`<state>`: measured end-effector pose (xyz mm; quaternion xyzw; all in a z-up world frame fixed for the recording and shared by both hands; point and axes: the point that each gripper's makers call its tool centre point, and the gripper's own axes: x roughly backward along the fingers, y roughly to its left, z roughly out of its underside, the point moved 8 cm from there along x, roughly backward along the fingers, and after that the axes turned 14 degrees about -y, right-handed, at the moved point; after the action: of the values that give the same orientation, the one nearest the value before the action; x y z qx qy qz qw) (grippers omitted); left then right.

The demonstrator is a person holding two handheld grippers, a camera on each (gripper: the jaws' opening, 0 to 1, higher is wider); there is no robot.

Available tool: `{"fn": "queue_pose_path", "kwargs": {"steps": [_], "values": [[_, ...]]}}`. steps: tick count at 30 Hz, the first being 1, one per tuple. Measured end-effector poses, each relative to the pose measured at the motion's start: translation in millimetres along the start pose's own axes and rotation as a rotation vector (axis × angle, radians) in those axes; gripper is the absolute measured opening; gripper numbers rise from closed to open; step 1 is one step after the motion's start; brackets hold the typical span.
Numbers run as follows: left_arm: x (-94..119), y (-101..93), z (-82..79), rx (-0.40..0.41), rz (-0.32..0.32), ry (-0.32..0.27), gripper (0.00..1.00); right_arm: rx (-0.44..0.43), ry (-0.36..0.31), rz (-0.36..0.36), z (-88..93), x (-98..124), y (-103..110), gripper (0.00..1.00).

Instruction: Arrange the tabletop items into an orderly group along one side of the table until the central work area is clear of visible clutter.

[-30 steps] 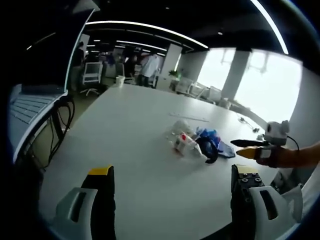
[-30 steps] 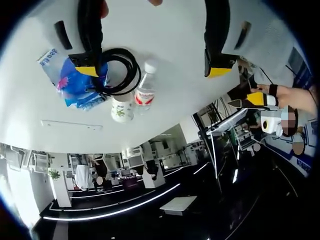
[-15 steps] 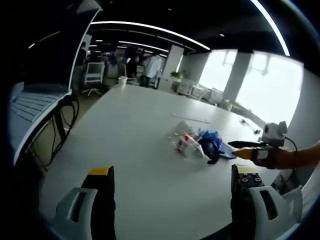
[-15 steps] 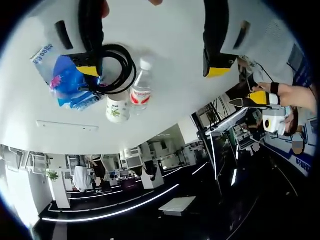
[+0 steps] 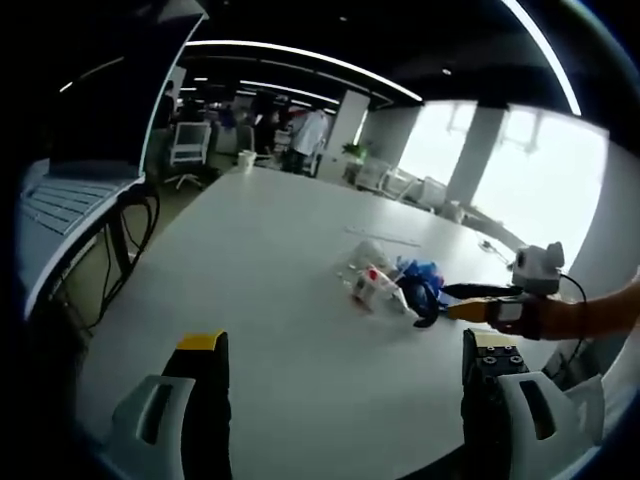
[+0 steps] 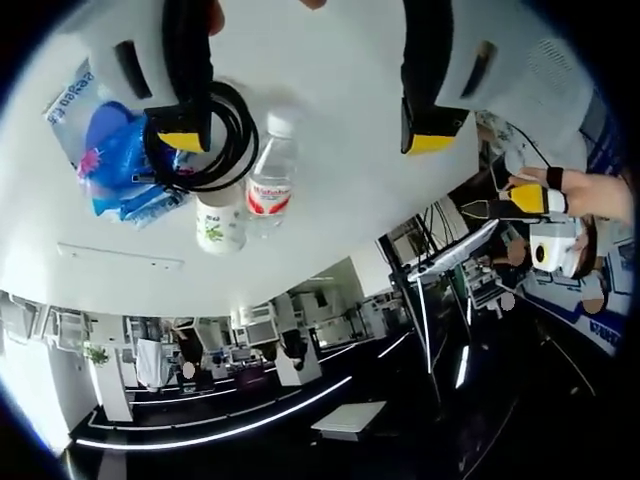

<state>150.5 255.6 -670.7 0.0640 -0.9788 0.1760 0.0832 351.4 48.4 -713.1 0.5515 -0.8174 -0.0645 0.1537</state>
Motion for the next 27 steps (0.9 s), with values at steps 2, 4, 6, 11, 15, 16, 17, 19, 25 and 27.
{"fn": "queue_pose_path", "kwargs": {"steps": [2,4,6,11,15,16,17,19,25,27], "values": [[0.0,0.5,0.5,0.001,0.0,0.0,0.94,0.005,0.003,-0.002,0.6,-2.7,-0.4,0.74],[0.1,0.5,0.6,0.002,-0.001,-0.001,0.94,0.005,0.007,-0.001,1.1,-4.2,-0.2,0.74],[0.5,0.6,0.6,0.003,-0.003,-0.001,0.94,0.001,0.008,-0.001,2.4,-6.8,-1.0,0.73],[0.6,1.7,0.8,0.004,-0.009,-0.002,0.94,0.016,0.016,0.005,4.0,-10.2,1.9,0.68],[1.4,2.3,1.6,0.008,-0.015,-0.002,0.94,0.003,0.02,0.006,5.7,-14.9,2.6,0.66],[1.6,2.5,1.7,0.009,-0.016,-0.002,0.94,0.005,0.023,0.006,6.4,-16.3,2.4,0.65],[2.1,2.8,1.7,0.009,-0.018,-0.002,0.94,0.006,0.026,0.005,7.0,-17.4,2.6,0.65],[2.7,3.7,1.9,0.01,-0.021,-0.001,0.94,0.004,0.033,0.003,9.6,-21.8,0.2,0.65],[2.9,7.4,0.9,0.011,-0.027,-0.005,0.94,0.007,0.051,0.0,11.5,-27.9,1.0,0.62],[2.8,7.5,1.3,0.012,-0.028,-0.005,0.94,0.007,0.058,0.001,12.9,-31.2,-0.4,0.61]]}}
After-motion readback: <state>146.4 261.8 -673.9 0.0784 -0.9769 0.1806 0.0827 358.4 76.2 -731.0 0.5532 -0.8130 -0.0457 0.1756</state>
